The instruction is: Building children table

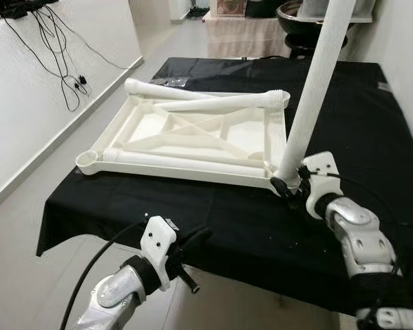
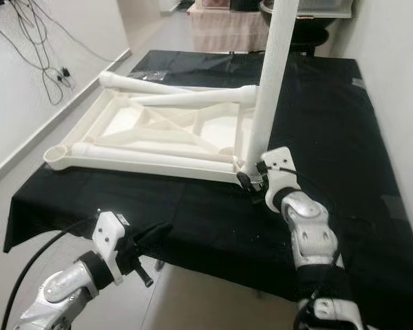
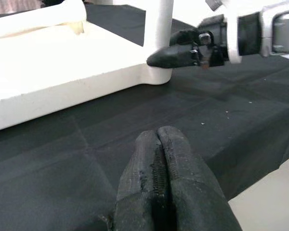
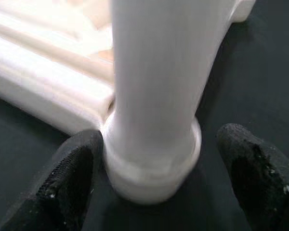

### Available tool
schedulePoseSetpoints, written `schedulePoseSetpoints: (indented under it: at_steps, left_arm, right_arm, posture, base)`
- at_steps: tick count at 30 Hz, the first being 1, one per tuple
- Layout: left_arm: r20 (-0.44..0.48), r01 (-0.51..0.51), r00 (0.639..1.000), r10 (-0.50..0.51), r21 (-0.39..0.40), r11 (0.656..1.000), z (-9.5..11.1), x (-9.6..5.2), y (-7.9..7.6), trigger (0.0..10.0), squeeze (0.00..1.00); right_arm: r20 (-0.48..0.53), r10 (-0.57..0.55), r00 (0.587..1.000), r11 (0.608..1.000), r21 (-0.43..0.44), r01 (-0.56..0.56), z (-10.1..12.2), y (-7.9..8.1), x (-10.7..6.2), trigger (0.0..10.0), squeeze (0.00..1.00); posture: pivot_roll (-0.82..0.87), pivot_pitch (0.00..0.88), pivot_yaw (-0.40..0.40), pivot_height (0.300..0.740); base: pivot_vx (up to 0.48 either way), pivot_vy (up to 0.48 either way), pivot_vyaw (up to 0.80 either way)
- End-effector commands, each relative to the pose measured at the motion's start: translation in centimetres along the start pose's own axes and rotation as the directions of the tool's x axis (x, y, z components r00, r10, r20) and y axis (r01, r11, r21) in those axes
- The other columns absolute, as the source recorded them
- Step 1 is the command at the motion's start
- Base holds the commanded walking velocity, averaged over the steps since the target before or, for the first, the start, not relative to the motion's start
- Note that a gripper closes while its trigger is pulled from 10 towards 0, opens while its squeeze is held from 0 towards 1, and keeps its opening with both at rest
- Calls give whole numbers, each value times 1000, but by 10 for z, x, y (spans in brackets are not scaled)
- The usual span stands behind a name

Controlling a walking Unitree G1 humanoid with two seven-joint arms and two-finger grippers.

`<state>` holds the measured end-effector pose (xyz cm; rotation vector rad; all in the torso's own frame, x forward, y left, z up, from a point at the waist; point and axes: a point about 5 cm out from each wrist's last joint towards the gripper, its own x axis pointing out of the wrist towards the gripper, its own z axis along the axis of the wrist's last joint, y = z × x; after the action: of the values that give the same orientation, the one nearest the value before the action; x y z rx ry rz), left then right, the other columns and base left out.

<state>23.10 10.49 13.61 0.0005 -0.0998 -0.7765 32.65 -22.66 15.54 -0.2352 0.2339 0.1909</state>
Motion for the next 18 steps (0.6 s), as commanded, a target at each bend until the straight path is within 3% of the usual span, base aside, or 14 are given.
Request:
schedulePoseSetpoints:
  at_steps: [1, 5, 7, 9, 10, 11, 13, 14, 15, 16, 18]
  left_arm:
    - [-29, -1, 1000, 1, 9, 1000, -3, -3, 2, 10000, 0]
    - [-31, -7, 999, 7, 10, 1000, -3, -3, 3, 10000, 0]
    - [-35, -14, 999, 14, 11, 1000, -3, -4, 5, 10000, 0]
    - [-35, -14, 999, 14, 11, 1000, -3, -4, 5, 10000, 0]
    - [-44, -14, 999, 15, 16, 1000, -3, -4, 7, 10000, 0]
    - [-44, -14, 999, 15, 16, 1000, -3, -4, 7, 10000, 0]
    - [-57, -40, 997, 42, 44, 998, -1, -5, 11, 10000, 0]
    - [-57, -40, 997, 42, 44, 998, -1, -5, 11, 10000, 0]
    - [-58, -56, 997, 59, 55, 997, 0, -5, 13, 10000, 0]
    - [-58, -56, 997, 59, 55, 997, 0, -5, 13, 10000, 0]
    - [-50, -100, 993, 104, 68, 993, 2, -5, 17, 10000, 0]
  right_arm:
    - [-88, -14, 996, 999, 34, 17, -19, -4, -4, 10000, 0]
    - [-53, 41, 998, 998, 58, -38, -17, 1, -14, 10000, 0]
    - [26, 132, 991, 988, 73, -134, -9, 11, -26, 10000, 0]
    - [26, 132, 991, 988, 73, -134, -9, 11, -26, 10000, 0]
    - [67, 240, 968, 967, 69, -245, -7, 22, -36, 10000, 0]
    - [67, 240, 968, 967, 69, -245, -7, 22, -36, 10000, 0]
    - [129, 462, 878, 881, 48, -471, -2, 50, -57, 10000, 0]
    - [129, 462, 878, 881, 48, -471, -2, 50, -57, 10000, 0]
    - [148, 546, 825, 829, 43, -557, 1, 61, -67, 10000, 0]
    - [148, 546, 825, 829, 43, -557, 1, 61, -67, 10000, 0]
    - [200, 651, 732, 740, 45, -671, 8, 76, -81, 10000, 0]
  posture:
    - [7, 143, 56, 740]
    - [-7, 147, 59, 740]
    - [-17, 148, 61, 740]
    - [-17, 148, 61, 740]
    - [-26, 146, 65, 740]
    - [-26, 146, 65, 740]
    - [-40, 144, 68, 740]
    - [-40, 144, 68, 740]
    - [-42, 144, 68, 740]
    - [-42, 144, 68, 740]
    - [-51, 142, 70, 740]
  base:
    - [0, 0, 0]
    - [0, 0, 0]
    - [0, 0, 0]
    - [0, 0, 0]
    - [0, 0, 0]
    - [0, 0, 0]
    - [0, 0, 0]
    - [0, 0, 0]
    - [0, 0, 0]
    - [0, 0, 0]
    - [0, 0, 0]
